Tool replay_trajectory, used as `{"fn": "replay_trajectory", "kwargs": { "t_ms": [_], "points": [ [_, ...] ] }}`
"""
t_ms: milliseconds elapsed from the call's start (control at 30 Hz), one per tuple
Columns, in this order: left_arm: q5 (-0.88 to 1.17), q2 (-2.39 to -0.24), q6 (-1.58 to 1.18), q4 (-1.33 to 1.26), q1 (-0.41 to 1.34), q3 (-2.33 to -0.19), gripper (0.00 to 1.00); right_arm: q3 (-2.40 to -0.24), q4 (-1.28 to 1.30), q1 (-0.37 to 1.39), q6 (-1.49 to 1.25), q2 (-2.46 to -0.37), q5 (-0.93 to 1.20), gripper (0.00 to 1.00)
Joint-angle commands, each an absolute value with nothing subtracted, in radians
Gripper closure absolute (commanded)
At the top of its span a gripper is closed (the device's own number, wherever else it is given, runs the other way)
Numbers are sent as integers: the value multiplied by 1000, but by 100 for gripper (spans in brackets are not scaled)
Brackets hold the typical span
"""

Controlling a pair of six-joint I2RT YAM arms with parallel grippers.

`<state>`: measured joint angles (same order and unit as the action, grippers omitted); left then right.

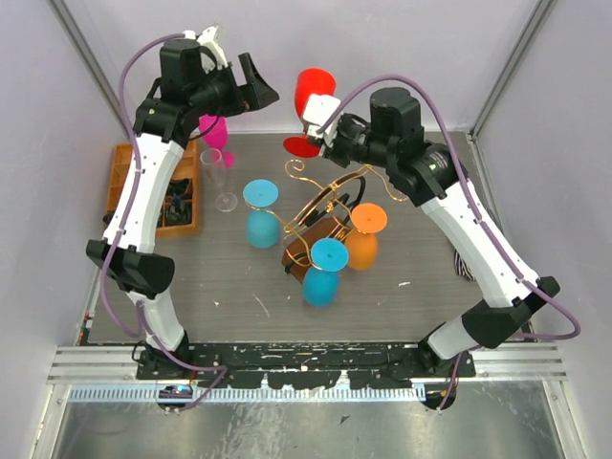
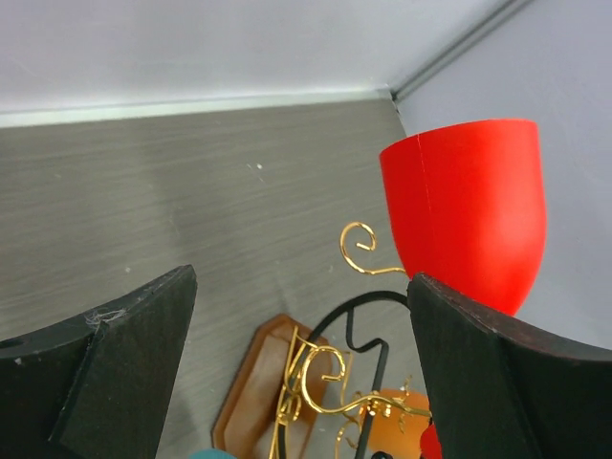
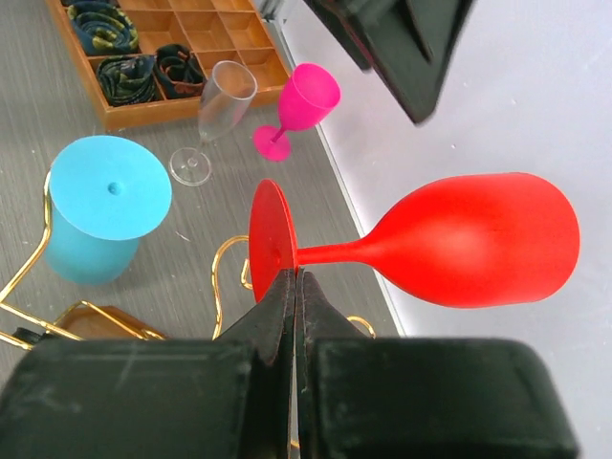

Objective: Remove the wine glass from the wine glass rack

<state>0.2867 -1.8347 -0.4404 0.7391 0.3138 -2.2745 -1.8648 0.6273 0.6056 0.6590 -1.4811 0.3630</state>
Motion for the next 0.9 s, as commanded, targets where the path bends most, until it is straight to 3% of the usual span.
{"fn": "replay_trajectory", "kwargs": {
  "t_ms": [0, 867],
  "points": [
    [429, -1855, -519, 754, 298, -2317, 2, -1945, 633, 657, 782, -1497, 333, 99],
    [697, -1814, -746, 610, 237, -2188, 2, -2066, 696, 810, 855, -1606, 289, 100]
  ]
}}
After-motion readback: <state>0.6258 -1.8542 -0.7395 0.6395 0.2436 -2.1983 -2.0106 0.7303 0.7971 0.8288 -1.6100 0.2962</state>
